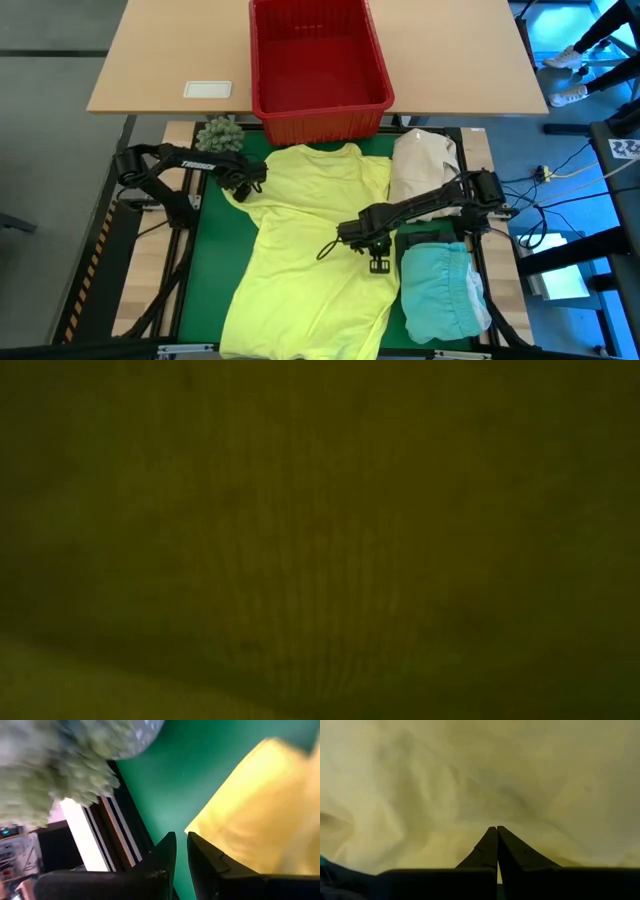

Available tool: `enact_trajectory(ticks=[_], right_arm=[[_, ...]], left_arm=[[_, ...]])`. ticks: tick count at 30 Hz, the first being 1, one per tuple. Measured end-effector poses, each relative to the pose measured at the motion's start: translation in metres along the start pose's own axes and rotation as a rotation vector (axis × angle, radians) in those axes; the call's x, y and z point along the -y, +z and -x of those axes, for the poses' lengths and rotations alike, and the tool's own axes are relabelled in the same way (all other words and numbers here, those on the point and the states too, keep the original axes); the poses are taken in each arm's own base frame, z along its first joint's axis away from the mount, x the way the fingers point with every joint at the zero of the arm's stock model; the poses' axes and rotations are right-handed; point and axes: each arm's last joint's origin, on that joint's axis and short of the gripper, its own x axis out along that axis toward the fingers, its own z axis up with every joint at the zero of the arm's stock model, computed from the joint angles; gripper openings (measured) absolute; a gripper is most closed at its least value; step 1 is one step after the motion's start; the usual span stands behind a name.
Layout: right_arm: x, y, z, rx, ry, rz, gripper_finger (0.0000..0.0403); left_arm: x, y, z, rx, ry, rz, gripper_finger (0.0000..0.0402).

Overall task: Fold Laundry from Bin
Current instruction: Fold the yellow shirt

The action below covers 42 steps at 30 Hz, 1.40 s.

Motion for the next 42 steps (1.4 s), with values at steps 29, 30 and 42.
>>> enact_trajectory(ticks=[29,30,42], right_arm=[[0.000,0.009,0.001,0.093,-0.008,0.033,0.0003],[0.000,0.009,0.001,0.093,-0.008,0.034,0.0003],[-0.001,0.011,0.001,0.115,-0.006,0.062,0.0003]], left_arm=[[0.028,-0.043,0.072,0.104,-0.325,-0.305,0.0088],[0.028,-0.044,0.072,0.102,-0.322,-0.308,0.0095],[0.032,-0.054,0.042,0.077,-0.300,-0.190,0.0116]])
